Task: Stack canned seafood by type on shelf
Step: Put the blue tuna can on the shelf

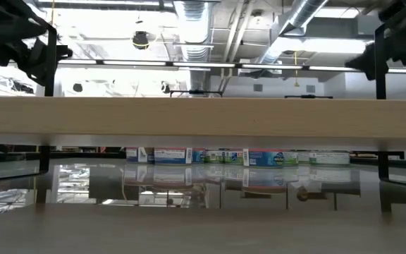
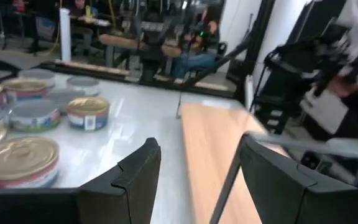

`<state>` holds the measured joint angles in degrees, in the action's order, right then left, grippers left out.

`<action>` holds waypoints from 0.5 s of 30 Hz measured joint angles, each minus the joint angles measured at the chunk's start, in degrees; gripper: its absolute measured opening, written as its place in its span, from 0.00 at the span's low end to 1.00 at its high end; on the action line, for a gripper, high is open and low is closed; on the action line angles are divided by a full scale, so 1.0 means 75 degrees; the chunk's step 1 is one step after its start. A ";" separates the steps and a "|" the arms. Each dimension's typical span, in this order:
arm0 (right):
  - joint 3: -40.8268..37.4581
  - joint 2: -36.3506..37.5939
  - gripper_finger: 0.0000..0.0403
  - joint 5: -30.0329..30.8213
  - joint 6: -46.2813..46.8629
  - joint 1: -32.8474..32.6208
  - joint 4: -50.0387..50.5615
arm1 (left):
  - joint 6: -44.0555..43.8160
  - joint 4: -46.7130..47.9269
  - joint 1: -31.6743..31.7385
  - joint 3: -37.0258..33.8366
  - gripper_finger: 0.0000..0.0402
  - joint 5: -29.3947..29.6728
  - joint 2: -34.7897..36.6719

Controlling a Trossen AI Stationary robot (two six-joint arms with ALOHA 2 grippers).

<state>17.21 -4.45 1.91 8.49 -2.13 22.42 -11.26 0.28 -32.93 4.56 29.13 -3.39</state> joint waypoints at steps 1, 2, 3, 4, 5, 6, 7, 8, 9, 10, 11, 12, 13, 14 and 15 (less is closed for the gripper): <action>0.0000 0.0000 0.70 0.0000 0.0348 0.0000 -0.0305 | -0.0008 0.0011 0.0000 0.0002 0.52 0.0086 -0.0001; 0.0000 0.0000 0.70 0.0002 0.0664 0.0002 -0.0593 | -0.0042 0.0008 0.0000 0.0003 0.52 0.0183 0.0003; 0.0000 0.0000 0.70 0.0019 0.0821 0.0003 -0.0877 | -0.0108 0.0009 0.0000 0.0003 0.52 0.0268 0.0005; 0.0000 0.0000 0.70 0.0030 0.0842 0.0003 -0.1164 | -0.0226 0.0011 0.0001 0.0004 0.52 0.0308 0.0003; 0.0000 0.0000 0.70 0.0032 0.0853 0.0003 -0.1469 | -0.0365 0.0006 0.0000 0.0006 0.52 0.0316 0.0002; 0.0000 0.0000 0.70 0.0032 0.0865 0.0003 -0.1748 | -0.0472 -0.0004 0.0000 0.0006 0.52 0.0312 0.0002; 0.0000 0.0000 0.70 0.0032 0.0866 0.0003 -0.2013 | -0.0567 -0.0009 0.0000 0.0006 0.52 0.0300 0.0005; 0.0000 0.0000 0.70 0.0032 0.0868 0.0003 -0.2241 | -0.0632 -0.0007 0.0000 0.0006 0.52 0.0298 0.0005; 0.0000 0.0000 0.70 0.0029 0.0868 0.0003 -0.2426 | -0.0662 -0.0009 0.0000 0.0006 0.52 0.0295 0.0004; 0.0000 0.0000 0.70 0.0029 0.0868 0.0001 -0.2573 | -0.0663 -0.0024 0.0000 0.0006 0.52 0.0294 0.0005; 0.0000 0.0000 0.70 0.0032 0.0868 0.0003 -0.2693 | -0.0620 -0.0080 0.0000 0.0006 0.52 0.0293 0.0005; 0.0000 -0.0005 0.70 0.0032 0.0868 0.0005 -0.2789 | -0.0477 -0.0151 0.0000 0.0006 0.52 0.0293 0.0005; 0.0000 -0.0006 0.70 0.0031 0.0868 0.0009 -0.2864 | -0.0295 -0.0213 0.0000 0.0007 0.52 0.0293 0.0005; 0.0000 -0.0006 0.70 0.0029 0.0868 0.0009 -0.2913 | -0.0112 -0.0230 0.0000 0.0029 0.52 0.0293 0.0005; 0.0000 -0.0006 0.70 0.0029 0.0868 0.0009 -0.2937 | 0.0040 -0.0227 0.0000 0.0064 0.52 0.0293 0.0005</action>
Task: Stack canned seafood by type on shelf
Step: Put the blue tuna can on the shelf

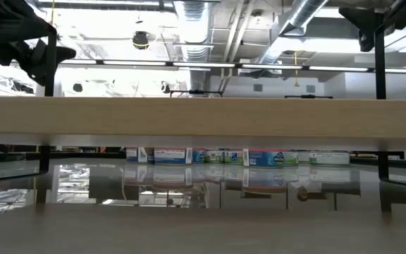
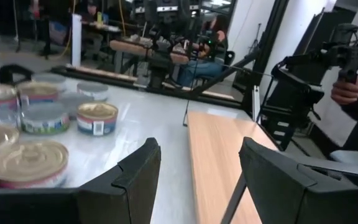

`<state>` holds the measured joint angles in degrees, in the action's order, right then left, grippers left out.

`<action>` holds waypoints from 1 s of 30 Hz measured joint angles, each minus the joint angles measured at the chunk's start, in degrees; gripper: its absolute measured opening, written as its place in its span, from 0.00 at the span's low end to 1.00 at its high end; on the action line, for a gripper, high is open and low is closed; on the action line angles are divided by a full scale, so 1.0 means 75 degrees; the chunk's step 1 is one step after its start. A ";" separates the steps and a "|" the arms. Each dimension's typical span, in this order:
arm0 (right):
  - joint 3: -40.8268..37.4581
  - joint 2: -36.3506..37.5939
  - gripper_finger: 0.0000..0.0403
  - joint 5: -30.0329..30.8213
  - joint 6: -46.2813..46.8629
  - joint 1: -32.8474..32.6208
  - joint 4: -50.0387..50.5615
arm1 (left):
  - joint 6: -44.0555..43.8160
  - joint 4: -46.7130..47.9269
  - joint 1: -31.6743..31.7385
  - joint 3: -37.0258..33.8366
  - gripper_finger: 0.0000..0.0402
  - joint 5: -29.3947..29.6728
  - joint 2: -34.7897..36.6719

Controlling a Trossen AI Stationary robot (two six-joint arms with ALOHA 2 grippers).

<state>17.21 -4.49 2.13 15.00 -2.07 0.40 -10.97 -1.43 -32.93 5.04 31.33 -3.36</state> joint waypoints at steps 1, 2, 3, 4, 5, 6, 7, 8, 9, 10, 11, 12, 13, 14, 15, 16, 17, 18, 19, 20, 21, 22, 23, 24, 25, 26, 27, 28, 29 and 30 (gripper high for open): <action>0.0000 0.0000 0.70 0.0000 0.0000 0.0000 -0.0005 | 0.0072 0.0027 0.0000 0.0040 0.52 -0.0003 0.0000; 0.0000 0.0000 0.70 0.0000 0.0000 0.0000 -0.0003 | 0.0085 0.0115 0.0000 0.0105 0.52 -0.0003 0.0000; 0.0000 0.0000 0.70 0.0000 0.0000 0.0000 0.0009 | 0.0080 0.0236 0.0000 0.0172 0.52 -0.0006 0.0000; 0.0000 0.0000 0.70 0.0000 -0.0005 0.0000 0.0029 | 0.0063 0.0412 0.0000 0.0242 0.52 -0.0029 0.0000; 0.0000 0.0000 0.70 0.0000 -0.0027 0.0000 0.0048 | 0.0058 0.0634 0.0001 0.0337 0.52 -0.0075 0.0000; 0.0000 0.0000 0.70 0.0012 -0.0052 0.0000 0.0051 | 0.0030 0.0866 0.0000 0.0453 0.52 -0.0133 -0.0003; 0.0000 -0.0008 0.70 0.0104 -0.0102 0.0000 0.0053 | -0.0078 0.1078 0.0000 0.0577 0.52 -0.0150 -0.0003; 0.0000 -0.0047 0.70 0.0296 -0.0141 0.0000 0.0045 | -0.0243 0.1254 0.0000 0.0714 0.52 -0.0142 -0.0003; 0.0000 -0.0110 0.70 0.0611 -0.0208 0.0000 0.0022 | -0.0373 0.1347 0.0003 0.0839 0.52 -0.0081 -0.0003; 0.0000 -0.0203 0.70 0.0966 -0.0292 0.0000 0.0015 | -0.0438 0.1355 0.0003 0.0950 0.52 0.0001 -0.0003; 0.0000 -0.0346 0.70 0.1326 -0.0400 0.0000 0.0005 | -0.0460 0.1351 0.0003 0.1060 0.52 0.0064 -0.0001; 0.0001 -0.0537 0.70 0.1626 -0.0462 0.0004 -0.0047 | -0.0462 0.1346 0.0006 0.1169 0.52 0.0170 0.0000; 0.0000 -0.0756 0.70 0.1838 -0.0505 0.0017 -0.0105 | -0.0459 0.1341 0.0006 0.1265 0.52 0.0341 0.0000; 0.0000 -0.0989 0.70 0.1903 -0.0512 0.0055 -0.0176 | -0.0458 0.1338 0.0006 0.1346 0.52 0.0550 0.0000; 0.0000 -0.1235 0.70 0.1909 -0.0473 0.0104 -0.0326 | -0.0474 0.1342 0.0006 0.1409 0.52 0.0782 0.0000; 0.0000 -0.1496 0.70 0.1909 -0.0394 0.0153 -0.0501 | -0.0539 0.1334 0.0006 0.1456 0.52 0.1031 0.0000; 0.0000 -0.1788 0.70 0.1914 -0.0288 0.0212 -0.0724 | -0.0661 0.1343 0.0017 0.1491 0.52 0.1253 0.0000; 0.0000 -0.2084 0.70 0.1947 -0.0181 0.0287 -0.0941 | -0.0808 0.1358 0.0049 0.1515 0.52 0.1414 0.0000; 0.0001 -0.2388 0.70 0.1977 -0.0083 0.0373 -0.1133 | -0.0946 0.1362 0.0095 0.1530 0.52 0.1482 -0.0003; 0.0000 -0.2678 0.70 0.1999 -0.0005 0.0460 -0.1325 | -0.1085 0.1369 0.0158 0.1545 0.52 0.1492 -0.0027; 0.0000 -0.2961 0.70 0.2002 0.0045 0.0547 -0.1553 | -0.1232 0.1394 0.0232 0.1580 0.52 0.1492 -0.0090; 0.0000 -0.3232 0.70 0.1999 0.0063 0.0639 -0.1780 | -0.1374 0.1453 0.0312 0.1631 0.52 0.1485 -0.0179; 0.0000 -0.3471 0.70 0.1999 0.0084 0.0721 -0.1990 | -0.1508 0.1533 0.0395 0.1686 0.52 0.1483 -0.0286; 0.0000 -0.3679 0.70 0.1999 0.0134 0.0809 -0.2240 | -0.1622 0.1622 0.0493 0.1769 0.52 0.1483 -0.0431; 0.0000 -0.3870 0.70 0.2001 0.0186 0.0898 -0.2492 | -0.1668 0.1722 0.0598 0.1897 0.52 0.1477 -0.0609; 0.0000 -0.4044 0.70 0.1999 0.0205 0.0977 -0.2753 | -0.1684 0.1867 0.0705 0.2057 0.52 0.1439 -0.0797; 0.0015 -0.4213 0.70 0.1999 0.0213 0.1045 -0.3006 | -0.1687 0.2104 0.0827 0.2261 0.52 0.1391 -0.0986; 0.0063 -0.4387 0.70 0.1998 0.0220 0.1094 -0.3204 | -0.1687 0.2368 0.0974 0.2509 0.52 0.1319 -0.1205; 0.0145 -0.4555 0.70 0.1992 0.0224 0.1127 -0.3337 | -0.1692 0.2643 0.1123 0.2809 0.52 0.1251 -0.1437; 0.0241 -0.4704 0.70 0.1971 0.0224 0.1160 -0.3438 | -0.1689 0.2943 0.1286 0.3101 0.52 0.1215 -0.1677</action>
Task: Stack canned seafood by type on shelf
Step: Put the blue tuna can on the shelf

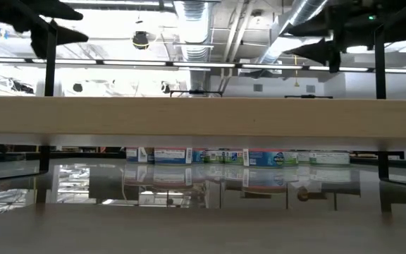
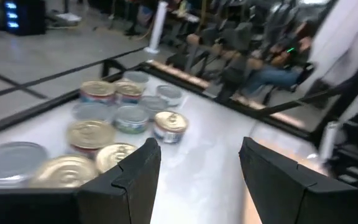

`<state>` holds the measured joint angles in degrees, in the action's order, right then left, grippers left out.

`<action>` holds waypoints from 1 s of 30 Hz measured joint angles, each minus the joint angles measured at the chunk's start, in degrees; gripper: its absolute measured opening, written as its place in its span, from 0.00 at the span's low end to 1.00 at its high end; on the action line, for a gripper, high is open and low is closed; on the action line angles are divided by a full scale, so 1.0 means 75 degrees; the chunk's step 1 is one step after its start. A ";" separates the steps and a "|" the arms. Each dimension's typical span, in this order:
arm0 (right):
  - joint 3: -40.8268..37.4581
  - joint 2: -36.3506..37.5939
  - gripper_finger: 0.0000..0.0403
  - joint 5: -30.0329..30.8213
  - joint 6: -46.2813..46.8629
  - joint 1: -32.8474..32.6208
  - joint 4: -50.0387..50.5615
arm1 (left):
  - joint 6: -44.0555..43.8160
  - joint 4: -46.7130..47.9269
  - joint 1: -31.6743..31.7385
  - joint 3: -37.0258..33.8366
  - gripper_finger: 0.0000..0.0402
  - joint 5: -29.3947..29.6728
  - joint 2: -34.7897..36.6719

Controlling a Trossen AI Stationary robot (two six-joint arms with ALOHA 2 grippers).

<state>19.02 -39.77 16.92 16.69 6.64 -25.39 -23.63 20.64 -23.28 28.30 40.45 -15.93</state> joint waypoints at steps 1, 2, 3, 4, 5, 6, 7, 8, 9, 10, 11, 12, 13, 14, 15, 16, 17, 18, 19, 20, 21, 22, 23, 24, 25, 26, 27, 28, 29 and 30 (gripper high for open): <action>0.0118 -0.0132 0.70 -0.0014 -0.0003 0.0036 -0.0040 | 0.0018 0.0311 0.0178 0.0292 0.52 -0.0051 -0.0244; 0.0262 -0.0259 0.70 -0.0024 -0.0003 0.0044 -0.0051 | 0.0060 0.0577 0.0348 0.0575 0.52 -0.0110 -0.0496; 0.0431 -0.0393 0.70 -0.0030 -0.0007 0.0044 -0.0052 | 0.0118 0.0801 0.0517 0.0828 0.52 -0.0162 -0.0751; 0.0599 -0.0520 0.70 -0.0035 -0.0028 0.0044 -0.0064 | 0.0202 0.0983 0.0717 0.1077 0.52 -0.0195 -0.1033; 0.0745 -0.0648 0.70 -0.0036 -0.0063 0.0040 -0.0067 | 0.0299 0.1117 0.0897 0.1286 0.52 -0.0259 -0.1285; 0.0895 -0.0787 0.70 -0.0036 -0.0124 0.0037 -0.0064 | 0.0404 0.1201 0.1089 0.1454 0.52 -0.0390 -0.1528; 0.1050 -0.0932 0.70 -0.0036 -0.0217 0.0035 -0.0064 | 0.0535 0.1246 0.1283 0.1618 0.52 -0.0504 -0.1759; 0.1190 -0.1064 0.70 -0.0036 -0.0297 0.0038 -0.0061 | 0.0670 0.1276 0.1474 0.1765 0.52 -0.0669 -0.2002; 0.1309 -0.1188 0.70 -0.0036 -0.0397 0.0038 -0.0064 | 0.0790 0.1298 0.1670 0.1900 0.52 -0.0836 -0.2235; 0.1436 -0.1310 0.70 -0.0034 -0.0440 0.0043 -0.0093 | 0.0909 0.1304 0.1881 0.2015 0.52 -0.0984 -0.2472; 0.1581 -0.1422 0.70 -0.0033 -0.0519 0.0057 -0.0150 | 0.1027 0.1311 0.2098 0.2120 0.52 -0.1120 -0.2714; 0.1746 -0.1519 0.70 -0.0033 -0.0654 0.0087 -0.0153 | 0.1145 0.1328 0.2319 0.2224 0.52 -0.1296 -0.2948; 0.1900 -0.1588 0.70 -0.0032 -0.0805 0.0093 -0.0151 | 0.1269 0.1351 0.2555 0.2323 0.52 -0.1460 -0.3182; 0.2029 -0.1638 0.70 -0.0031 -0.0955 0.0092 -0.0136 | 0.1402 0.1408 0.2801 0.2447 0.52 -0.1632 -0.3425; 0.2125 -0.1691 0.70 -0.0031 -0.1077 0.0087 -0.0135 | 0.1534 0.1495 0.3038 0.2560 0.52 -0.1789 -0.3663; 0.2201 -0.1734 0.70 -0.0031 -0.1190 0.0087 -0.0121 | 0.1657 0.1600 0.3289 0.2664 0.52 -0.1939 -0.3908; 0.2243 -0.1752 0.70 -0.0031 -0.1275 0.0087 -0.0065 | 0.1783 0.1703 0.3545 0.2760 0.52 -0.2075 -0.4131; 0.2248 -0.1759 0.70 -0.0036 -0.1332 0.0087 0.0002 | 0.1914 0.1750 0.3810 0.2842 0.52 -0.2231 -0.4340; 0.2248 -0.1759 0.70 -0.0040 -0.1349 0.0078 0.0045 | 0.2046 0.1763 0.4068 0.2919 0.52 -0.2404 -0.4535; 0.2256 -0.1749 0.70 -0.0050 -0.1352 0.0065 0.0125 | 0.2151 0.1757 0.4347 0.2980 0.52 -0.2636 -0.4725; 0.2256 -0.1737 0.70 -0.0065 -0.1356 0.0064 0.0245 | 0.2219 0.1772 0.4602 0.3031 0.52 -0.2941 -0.4924; 0.2256 -0.1736 0.70 -0.0068 -0.1400 0.0067 0.0343 | 0.2294 0.1769 0.4841 0.3073 0.52 -0.3234 -0.5105; 0.2256 -0.1740 0.70 -0.0071 -0.1432 0.0078 0.0403 | 0.2376 0.1740 0.5078 0.3099 0.52 -0.3557 -0.5281; 0.2256 -0.1745 0.70 -0.0072 -0.1449 0.0078 0.0483 | 0.2464 0.1703 0.5299 0.3114 0.52 -0.3889 -0.5453; 0.2256 -0.1745 0.70 -0.0074 -0.1458 0.0078 0.0554 | 0.2527 0.1650 0.5502 0.3121 0.52 -0.4210 -0.5614; 0.2256 -0.1742 0.70 -0.0074 -0.1475 0.0082 0.0568 | 0.2572 0.1616 0.5732 0.3121 0.52 -0.4533 -0.5784; 0.2256 -0.1739 0.70 -0.0074 -0.1520 0.0084 0.0569 | 0.2653 0.1610 0.5947 0.3125 0.52 -0.4854 -0.5978; 0.2256 -0.1739 0.70 -0.0074 -0.1588 0.0084 0.0574 | 0.2749 0.1620 0.6147 0.3124 0.52 -0.5138 -0.6173; 0.2256 -0.1739 0.70 -0.0074 -0.1630 0.0084 0.0574 | 0.2860 0.1621 0.6328 0.3124 0.52 -0.5383 -0.6373; 0.2256 -0.1739 0.70 -0.0074 -0.1649 0.0084 0.0582 | 0.2992 0.1613 0.6480 0.3124 0.52 -0.5564 -0.6583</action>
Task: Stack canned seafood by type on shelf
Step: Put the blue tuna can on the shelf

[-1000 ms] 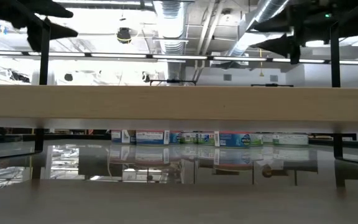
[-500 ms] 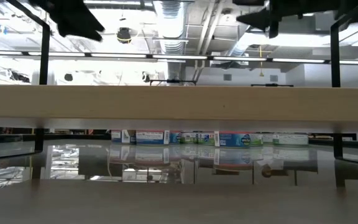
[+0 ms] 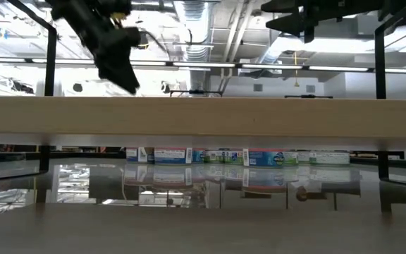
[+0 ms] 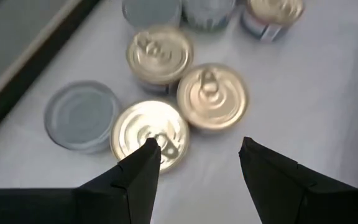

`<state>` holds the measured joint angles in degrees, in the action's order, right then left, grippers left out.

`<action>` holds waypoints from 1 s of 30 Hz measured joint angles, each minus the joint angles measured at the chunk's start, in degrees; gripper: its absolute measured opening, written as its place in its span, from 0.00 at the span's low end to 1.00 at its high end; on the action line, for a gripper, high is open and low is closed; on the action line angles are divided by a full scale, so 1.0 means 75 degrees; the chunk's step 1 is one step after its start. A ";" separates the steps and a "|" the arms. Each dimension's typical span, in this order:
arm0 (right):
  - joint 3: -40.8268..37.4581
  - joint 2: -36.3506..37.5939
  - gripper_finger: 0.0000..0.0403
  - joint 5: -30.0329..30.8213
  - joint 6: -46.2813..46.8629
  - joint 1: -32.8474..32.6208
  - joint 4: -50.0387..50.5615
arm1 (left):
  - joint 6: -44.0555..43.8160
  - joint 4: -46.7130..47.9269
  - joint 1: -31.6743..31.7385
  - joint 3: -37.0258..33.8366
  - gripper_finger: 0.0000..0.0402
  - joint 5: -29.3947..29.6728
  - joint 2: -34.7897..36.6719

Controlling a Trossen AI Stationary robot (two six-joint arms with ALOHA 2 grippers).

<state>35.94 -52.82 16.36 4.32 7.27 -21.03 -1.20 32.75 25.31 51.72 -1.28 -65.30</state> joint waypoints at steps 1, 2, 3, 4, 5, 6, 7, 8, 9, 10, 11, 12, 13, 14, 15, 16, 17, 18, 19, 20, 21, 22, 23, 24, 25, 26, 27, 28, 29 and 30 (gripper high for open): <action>0.0000 0.0000 0.70 0.0000 -0.0009 0.0000 0.0003 | 0.0149 -0.0022 0.0124 0.0000 0.52 -0.0103 -0.0194; 0.0000 0.0000 0.70 0.0000 -0.0015 0.0000 0.0009 | 0.0320 -0.0048 0.0221 0.0000 0.52 -0.0140 -0.0372; 0.0000 0.0000 0.70 0.0000 -0.0030 0.0000 0.0040 | 0.0506 -0.0054 0.0286 0.0000 0.52 -0.0136 -0.0550; 0.0000 0.0000 0.70 -0.0003 -0.0047 -0.0002 0.0093 | 0.0717 -0.0047 0.0322 0.0000 0.52 -0.0129 -0.0703; 0.0000 0.0000 0.70 -0.0003 -0.0051 -0.0009 0.0139 | 0.0932 -0.0034 0.0337 0.0000 0.52 -0.0101 -0.0831; 0.0000 0.0000 0.70 -0.0003 -0.0059 -0.0012 0.0184 | 0.1136 -0.0032 0.0336 0.0000 0.52 -0.0023 -0.0944; 0.0000 0.0000 0.70 -0.0003 -0.0067 -0.0012 0.0197 | 0.1323 -0.0053 0.0326 0.0000 0.52 0.0080 -0.1035; 0.0000 0.0000 0.70 -0.0003 -0.0067 -0.0009 0.0183 | 0.1493 -0.0069 0.0301 0.0000 0.52 0.0266 -0.1105; 0.0000 0.0000 0.70 -0.0003 -0.0065 -0.0009 0.0167 | 0.1696 -0.0075 0.0278 0.0000 0.52 0.0502 -0.1180; 0.0000 0.0000 0.70 -0.0003 -0.0065 -0.0009 0.0165 | 0.1942 -0.0076 0.0254 0.0000 0.52 0.0730 -0.1261; 0.0000 0.0000 0.70 -0.0003 -0.0065 -0.0009 0.0166 | 0.2188 -0.0054 0.0240 0.0000 0.52 0.0917 -0.1336; 0.0000 0.0000 0.70 -0.0003 -0.0065 -0.0009 0.0170 | 0.2414 -0.0041 0.0229 0.0000 0.52 0.1016 -0.1412; 0.0000 0.0000 0.70 -0.0003 -0.0065 -0.0009 0.0173 | 0.2627 -0.0046 0.0216 0.0000 0.52 0.1030 -0.1478; 0.0000 0.0000 0.70 -0.0003 -0.0065 -0.0009 0.0167 | 0.2816 -0.0049 0.0197 0.0000 0.52 0.1027 -0.1546; 0.0000 0.0000 0.70 -0.0003 -0.0065 -0.0009 0.0165 | 0.3029 -0.0046 0.0161 0.0000 0.52 0.1024 -0.1628; 0.0000 0.0000 0.70 -0.0003 -0.0062 -0.0012 0.0165 | 0.3266 -0.0038 0.0120 0.0000 0.52 0.1029 -0.1715; 0.0000 0.0000 0.70 -0.0003 -0.0051 -0.0012 0.0165 | 0.3554 -0.0026 0.0074 -0.0007 0.52 0.1042 -0.1809; 0.0000 0.0000 0.70 -0.0003 -0.0041 -0.0012 0.0168 | 0.3848 -0.0035 0.0029 -0.0031 0.52 0.1049 -0.1901; 0.0000 0.0000 0.70 -0.0003 -0.0041 -0.0012 0.0163 | 0.4144 -0.0030 -0.0008 -0.0056 0.52 0.1050 -0.2009; 0.0000 0.0000 0.70 -0.0003 -0.0041 -0.0012 0.0159 | 0.4409 -0.0033 -0.0052 -0.0076 0.52 0.1053 -0.2137; 0.0000 0.0000 0.70 -0.0003 -0.0041 -0.0013 0.0159 | 0.4643 -0.0044 -0.0095 -0.0096 0.52 0.1059 -0.2289; 0.0000 0.0000 0.70 -0.0003 -0.0041 -0.0015 0.0159 | 0.4841 -0.0039 -0.0145 -0.0108 0.52 0.1076 -0.2447; 0.0000 0.0000 0.70 -0.0003 -0.0041 -0.0015 0.0162 | 0.4967 -0.0022 -0.0205 -0.0115 0.52 0.1159 -0.2591; 0.0000 0.0000 0.70 -0.0003 -0.0041 -0.0015 0.0164 | 0.5008 -0.0038 -0.0278 -0.0119 0.52 0.1307 -0.2723; 0.0000 0.0000 0.70 -0.0003 -0.0041 -0.0015 0.0163 | 0.5030 -0.0117 -0.0357 -0.0119 0.52 0.1556 -0.2830; 0.0000 0.0000 0.70 -0.0003 -0.0044 -0.0015 0.0162 | 0.5080 -0.0200 -0.0435 -0.0117 0.52 0.1804 -0.2915; 0.0000 0.0000 0.70 -0.0003 -0.0044 -0.0015 0.0165 | 0.5162 -0.0260 -0.0521 -0.0117 0.52 0.2041 -0.2996; 0.0000 0.0000 0.70 -0.0003 -0.0044 -0.0015 0.0165 | 0.5282 -0.0331 -0.0611 -0.0114 0.52 0.2351 -0.3070; 0.0000 0.0000 0.70 -0.0003 -0.0044 -0.0015 0.0165 | 0.5381 -0.0400 -0.0697 -0.0114 0.52 0.2611 -0.3145; 0.0000 0.0000 0.70 -0.0003 -0.0044 -0.0015 0.0165 | 0.5497 -0.0469 -0.0777 -0.0114 0.52 0.2915 -0.3212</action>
<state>35.94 -52.82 16.34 3.99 7.16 -19.79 40.03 29.23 19.49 50.87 20.58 -89.39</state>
